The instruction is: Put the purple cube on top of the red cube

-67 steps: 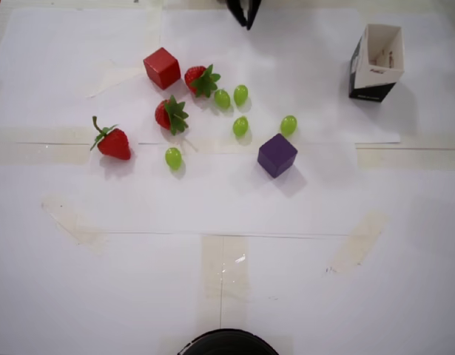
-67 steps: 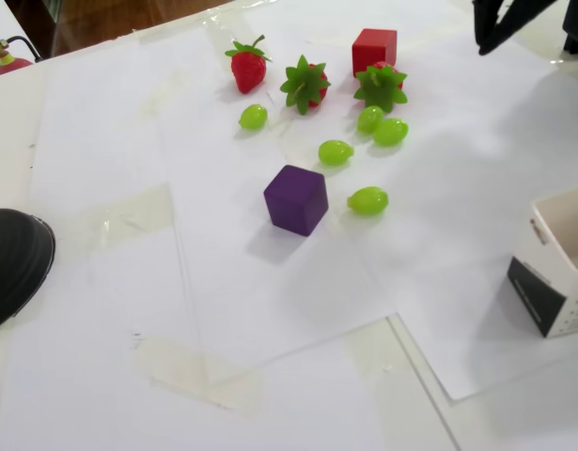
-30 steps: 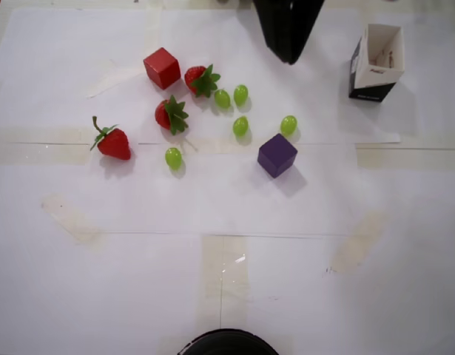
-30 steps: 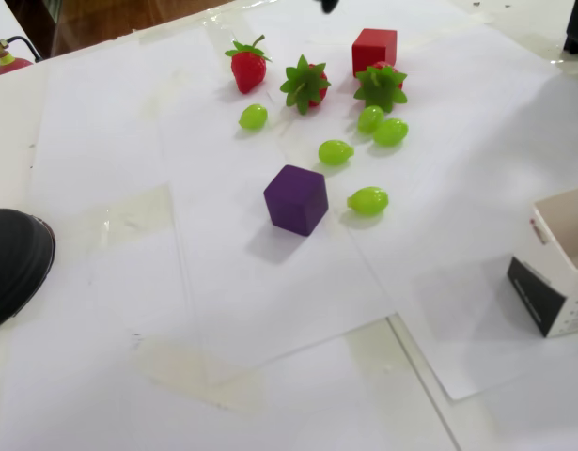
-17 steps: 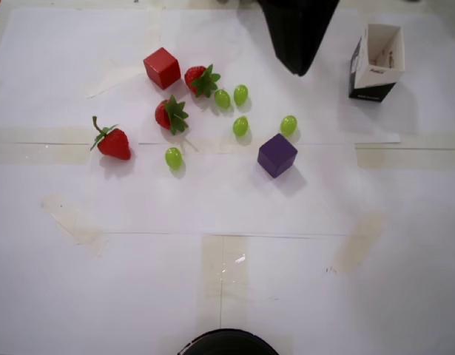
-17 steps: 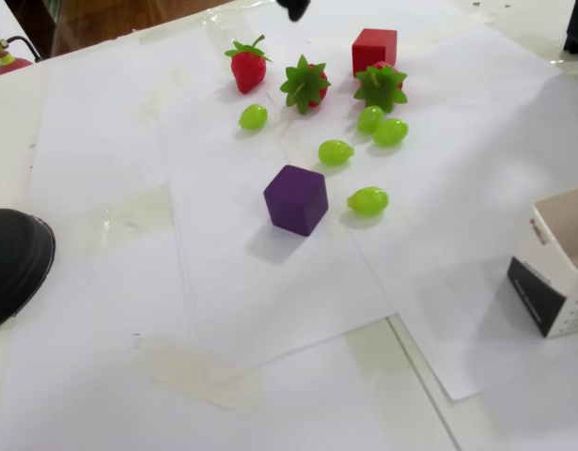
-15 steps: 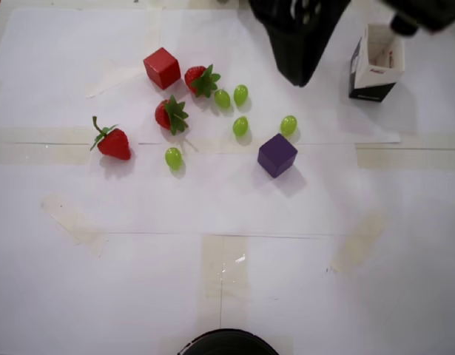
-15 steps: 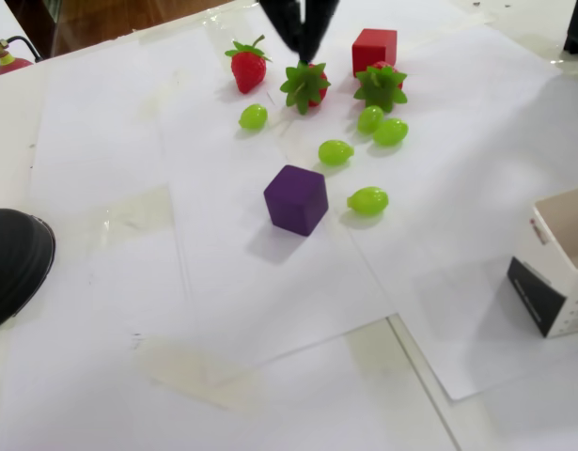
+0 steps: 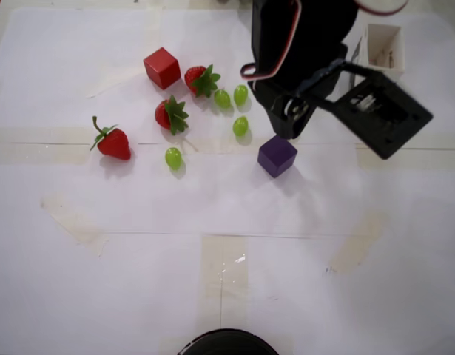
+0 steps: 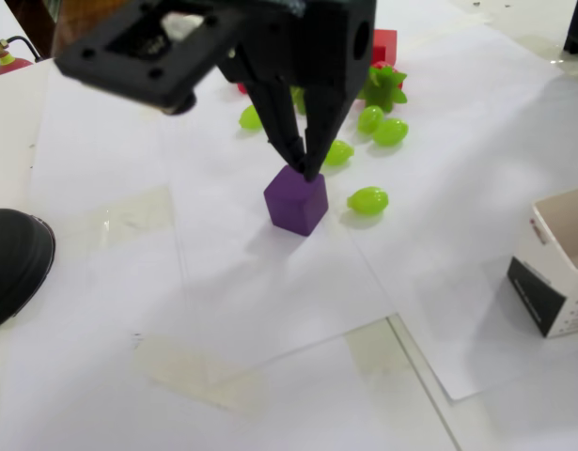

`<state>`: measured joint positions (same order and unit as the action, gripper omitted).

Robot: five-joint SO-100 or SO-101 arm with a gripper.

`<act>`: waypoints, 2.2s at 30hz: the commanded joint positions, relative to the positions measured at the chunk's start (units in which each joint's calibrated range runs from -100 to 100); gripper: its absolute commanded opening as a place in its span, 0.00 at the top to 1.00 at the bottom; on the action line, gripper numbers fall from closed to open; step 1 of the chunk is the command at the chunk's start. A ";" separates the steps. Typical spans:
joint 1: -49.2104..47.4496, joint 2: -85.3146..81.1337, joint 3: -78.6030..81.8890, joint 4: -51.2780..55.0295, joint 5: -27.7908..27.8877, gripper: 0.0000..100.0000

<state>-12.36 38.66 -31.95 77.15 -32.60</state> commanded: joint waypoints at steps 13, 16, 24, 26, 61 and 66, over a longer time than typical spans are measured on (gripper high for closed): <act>-0.43 -8.05 -5.69 3.24 4.05 0.67; -0.58 -7.97 -6.51 4.87 3.76 0.64; -1.39 -5.30 -6.42 6.18 2.34 0.62; -1.54 -4.44 -6.15 5.61 2.30 0.61; 0.45 3.12 2.31 -3.46 2.93 0.75; 0.45 2.87 3.76 -4.77 2.93 0.78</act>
<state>-12.66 43.75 -28.24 73.60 -29.96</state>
